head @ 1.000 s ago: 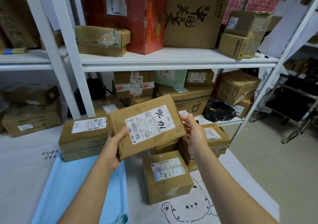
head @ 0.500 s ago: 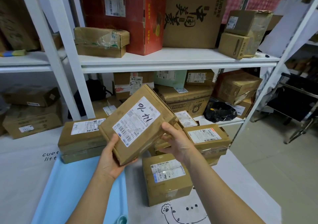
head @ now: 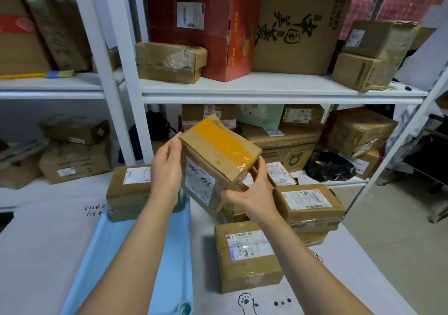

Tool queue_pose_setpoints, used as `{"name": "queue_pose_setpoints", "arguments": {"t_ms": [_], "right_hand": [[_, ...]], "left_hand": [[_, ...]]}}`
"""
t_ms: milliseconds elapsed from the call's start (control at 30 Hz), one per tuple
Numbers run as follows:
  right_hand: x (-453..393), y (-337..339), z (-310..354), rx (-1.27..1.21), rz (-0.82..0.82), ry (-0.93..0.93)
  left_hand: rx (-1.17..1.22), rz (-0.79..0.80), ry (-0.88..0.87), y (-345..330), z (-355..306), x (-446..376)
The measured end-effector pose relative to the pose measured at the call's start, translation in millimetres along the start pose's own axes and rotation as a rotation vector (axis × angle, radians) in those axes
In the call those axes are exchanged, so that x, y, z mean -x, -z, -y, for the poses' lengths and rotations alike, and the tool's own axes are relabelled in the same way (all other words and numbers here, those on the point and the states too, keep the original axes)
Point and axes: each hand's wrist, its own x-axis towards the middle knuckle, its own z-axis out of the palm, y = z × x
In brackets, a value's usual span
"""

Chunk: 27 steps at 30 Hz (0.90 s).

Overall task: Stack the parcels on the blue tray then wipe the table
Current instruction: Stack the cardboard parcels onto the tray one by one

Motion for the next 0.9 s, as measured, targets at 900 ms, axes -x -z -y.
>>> {"name": "queue_pose_setpoints", "arguments": {"t_ms": [900], "right_hand": [[-8.8,1.0,5.3,-0.203,0.258,-0.240]], "left_hand": [[0.160,0.102,0.082,33.6,26.8,14.2]]}}
